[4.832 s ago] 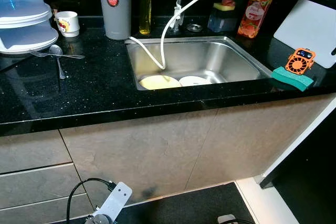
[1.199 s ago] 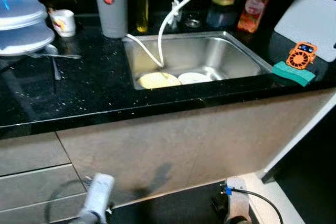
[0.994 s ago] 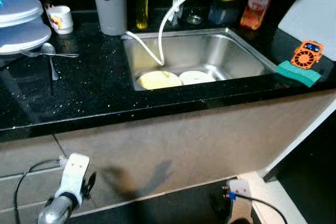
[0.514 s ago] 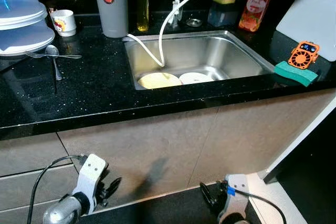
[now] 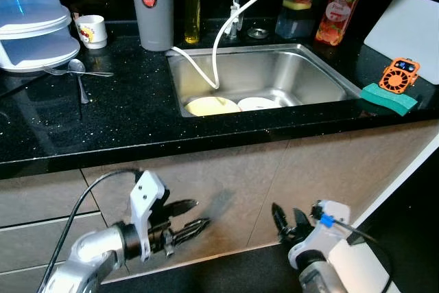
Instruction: Kitchen organization
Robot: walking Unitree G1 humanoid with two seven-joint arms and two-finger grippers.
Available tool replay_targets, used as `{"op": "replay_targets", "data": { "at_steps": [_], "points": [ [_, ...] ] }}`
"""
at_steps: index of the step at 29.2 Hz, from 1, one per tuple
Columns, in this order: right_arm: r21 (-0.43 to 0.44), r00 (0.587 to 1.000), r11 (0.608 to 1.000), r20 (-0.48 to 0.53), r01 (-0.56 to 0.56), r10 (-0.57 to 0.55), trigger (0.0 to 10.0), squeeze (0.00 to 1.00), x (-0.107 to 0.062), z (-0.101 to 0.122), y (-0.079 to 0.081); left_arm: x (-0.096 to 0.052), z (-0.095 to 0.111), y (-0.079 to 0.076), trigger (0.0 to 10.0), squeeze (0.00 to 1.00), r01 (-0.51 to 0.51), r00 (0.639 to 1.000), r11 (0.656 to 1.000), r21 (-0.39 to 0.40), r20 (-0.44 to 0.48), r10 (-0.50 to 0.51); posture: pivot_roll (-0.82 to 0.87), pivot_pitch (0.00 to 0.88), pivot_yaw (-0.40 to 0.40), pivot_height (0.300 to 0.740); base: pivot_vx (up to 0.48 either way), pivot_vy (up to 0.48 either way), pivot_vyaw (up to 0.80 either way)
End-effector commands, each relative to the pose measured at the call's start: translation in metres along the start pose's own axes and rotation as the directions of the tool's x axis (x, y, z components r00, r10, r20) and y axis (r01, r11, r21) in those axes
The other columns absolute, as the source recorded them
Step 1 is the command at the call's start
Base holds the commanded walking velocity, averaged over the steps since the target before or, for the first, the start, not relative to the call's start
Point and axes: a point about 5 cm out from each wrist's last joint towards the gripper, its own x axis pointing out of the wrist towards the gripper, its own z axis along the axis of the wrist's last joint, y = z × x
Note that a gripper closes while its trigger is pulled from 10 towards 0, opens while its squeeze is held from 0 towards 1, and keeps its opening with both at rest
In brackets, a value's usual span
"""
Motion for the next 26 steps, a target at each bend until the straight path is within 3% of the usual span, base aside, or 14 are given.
{"op": "replay_targets", "data": {
  "at_steps": [1,5,7,8,10,13,15,16,17,18,20,22,23,26],
  "points": [
    [-0.019,0.999,1.0,-0.028,0.023,-0.023,10.0,0.0,0.001,-0.005,-0.003,0.012,0.029,0.009,10.0,0.0,-0.082,0.99,0.996,0.035,0.115,0.077,-0.03,0.0,-0.039,0.74,0.0,0.0,0.0],
    [-0.049,0.998,0.998,-0.041,0.045,-0.047,10.0,0.0,0.004,-0.008,-0.005,0.022,0.048,0.029,10.0,0.0,-0.261,0.954,0.963,0.071,0.175,0.245,-0.03,0.0,-0.037,0.74,0.0,0.0,0.0],
    [-0.018,0.996,0.996,-0.014,0.084,-0.084,10.0,0.0,0.008,-0.001,-0.005,0.023,0.055,0.049,10.0,0.0,-0.421,0.9,0.902,0.099,0.171,0.401,-0.03,0.0,-0.033,0.74,0.0,0.0,0.0],
    [-0.018,0.996,0.996,-0.014,0.084,-0.084,10.0,0.0,0.008,-0.001,-0.005,0.023,0.055,0.049,10.0,0.0,-0.421,0.9,0.902,0.099,0.171,0.401,-0.03,0.0,-0.033,0.74,0.0,0.0,0.0],
    [0.019,0.992,0.992,0.022,0.121,-0.122,10.0,0.0,0.014,0.011,-0.003,0.021,0.067,0.075,10.0,0.0,-0.589,0.807,0.796,0.138,0.155,0.57,-0.04,0.0,-0.031,0.74,0.0,0.0,0.0],
    [0.022,0.992,0.992,0.03,0.123,-0.124,10.0,0.0,0.016,0.014,-0.003,0.02,0.069,0.082,10.0,0.0,-0.629,0.777,0.761,0.157,0.145,0.612,-0.04,0.0,-0.029,0.74,0.0,0.0,0.0],
    [0.021,0.991,0.992,0.041,0.124,-0.125,10.0,0.0,0.019,0.017,-0.002,0.016,0.079,0.105,10.0,0.0,-0.737,0.674,0.652,0.176,0.12,0.729,-0.03,0.0,-0.032,0.74,0.0,0.0,0.0],
    [0.021,0.991,0.992,0.041,0.124,-0.125,10.0,0.0,0.019,0.017,-0.002,0.016,0.079,0.105,10.0,0.0,-0.737,0.674,0.652,0.176,0.12,0.729,-0.03,0.0,-0.032,0.74,0.0,0.0,0.0],
    [0.02,0.991,0.992,0.047,0.121,-0.122,10.0,0.0,0.021,0.019,-0.001,0.012,0.085,0.117,10.0,0.0,-0.785,0.617,0.597,0.166,0.114,0.779,-0.04,0.0,-0.031,0.74,0.0,0.0,0.0],
    [0.02,0.991,0.992,0.047,0.121,-0.122,10.0,0.0,0.021,0.019,-0.001,0.012,0.085,0.117,10.0,0.0,-0.785,0.617,0.597,0.166,0.114,0.779,-0.04,0.0,-0.031,0.74,0.0,0.0,0.0],
    [0.013,0.991,0.993,0.068,0.117,-0.117,10.0,0.0,0.023,0.025,0.001,-0.006,0.095,0.147,10.0,0.0,-0.892,0.443,0.43,0.139,0.083,0.893,-0.04,0.0,-0.024,0.74,0.0,0.0,0.0],
    [0.024,0.989,0.992,0.083,0.122,-0.124,10.0,0.0,0.025,0.029,0.002,-0.032,0.095,0.174,10.0,0.0,-0.97,0.232,0.231,0.073,0.004,0.973,-0.04,0.0,-0.02,0.74,0.0,0.0,0.0],
    [0.026,0.989,0.992,0.083,0.123,-0.124,10.0,0.0,0.025,0.029,0.002,-0.037,0.094,0.179,10.0,0.0,-0.979,0.195,0.196,0.064,-0.013,0.981,-0.04,0.0,-0.02,0.74,0.0,0.0,0.0],
    [0.028,0.988,0.992,0.082,0.126,-0.128,10.0,0.0,0.026,0.028,0.003,-0.041,0.094,0.182,10.0,0.0,-0.985,0.165,0.167,0.049,-0.028,0.986,-0.04,0.0,-0.014,0.74,0.0,0.0,0.0]
  ]
}}
